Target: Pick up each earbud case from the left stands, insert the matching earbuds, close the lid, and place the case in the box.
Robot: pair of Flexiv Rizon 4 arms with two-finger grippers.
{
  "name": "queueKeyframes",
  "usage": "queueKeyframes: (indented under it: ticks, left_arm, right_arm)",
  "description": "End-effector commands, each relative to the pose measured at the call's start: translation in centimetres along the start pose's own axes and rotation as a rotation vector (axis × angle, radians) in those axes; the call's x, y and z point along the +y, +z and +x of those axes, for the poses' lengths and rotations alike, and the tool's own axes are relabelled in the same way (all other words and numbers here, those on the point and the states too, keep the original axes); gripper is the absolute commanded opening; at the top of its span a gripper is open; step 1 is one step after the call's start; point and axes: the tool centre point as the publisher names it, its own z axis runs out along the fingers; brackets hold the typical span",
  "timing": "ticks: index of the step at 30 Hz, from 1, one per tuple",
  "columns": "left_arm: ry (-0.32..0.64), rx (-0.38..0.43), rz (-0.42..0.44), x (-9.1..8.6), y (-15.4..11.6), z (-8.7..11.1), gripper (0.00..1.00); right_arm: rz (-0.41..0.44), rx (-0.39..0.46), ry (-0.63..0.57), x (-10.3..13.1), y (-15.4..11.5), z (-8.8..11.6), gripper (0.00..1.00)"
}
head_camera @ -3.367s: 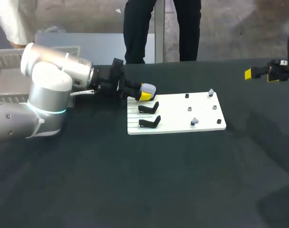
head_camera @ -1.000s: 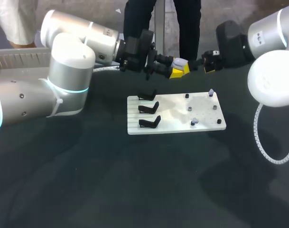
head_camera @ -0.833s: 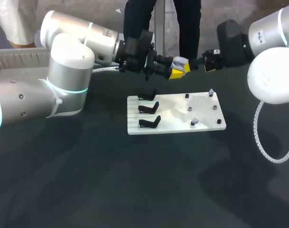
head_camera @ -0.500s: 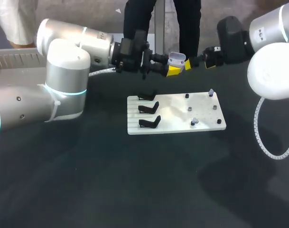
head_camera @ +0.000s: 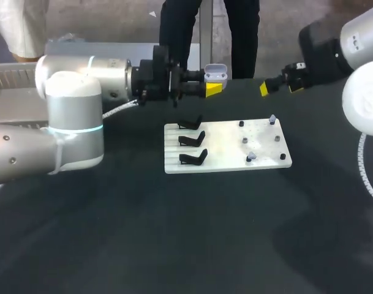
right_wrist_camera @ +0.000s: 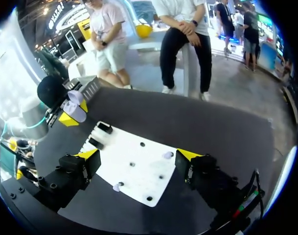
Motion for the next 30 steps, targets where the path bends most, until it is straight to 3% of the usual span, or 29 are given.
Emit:
queueKeyframes:
  ticks: [1, 5, 11, 19, 30]
  left_arm:
    - [0.003, 0.000, -0.036, -0.4, 0.0, -0.1, 0.00]
    - [0.003, 0.000, -0.036, -0.4, 0.0, -0.1, 0.00]
    - [-0.006, -0.032, -0.053, -1.3, -1.4, -1.2, 0.00]
    - [-0.029, -0.023, -0.016, -3.2, -1.8, -2.6, 0.00]
    - [-0.001, -0.042, -0.044, -3.6, -2.1, -3.8, 0.00]
  right_arm:
    - [0.153, 0.070, -0.015, -0.2, -0.3, 1.3, 1.00]
    - [0.203, 0.158, -0.032, -0.7, 0.4, 2.7, 1.00]
    - [0.226, 0.205, -0.019, -1.3, 0.8, 3.6, 1.00]
    - [0.241, 0.258, -0.018, -2.3, 1.9, 4.2, 1.00]
    - [0.267, 0.375, 0.024, -3.8, 4.2, 4.4, 1.00]
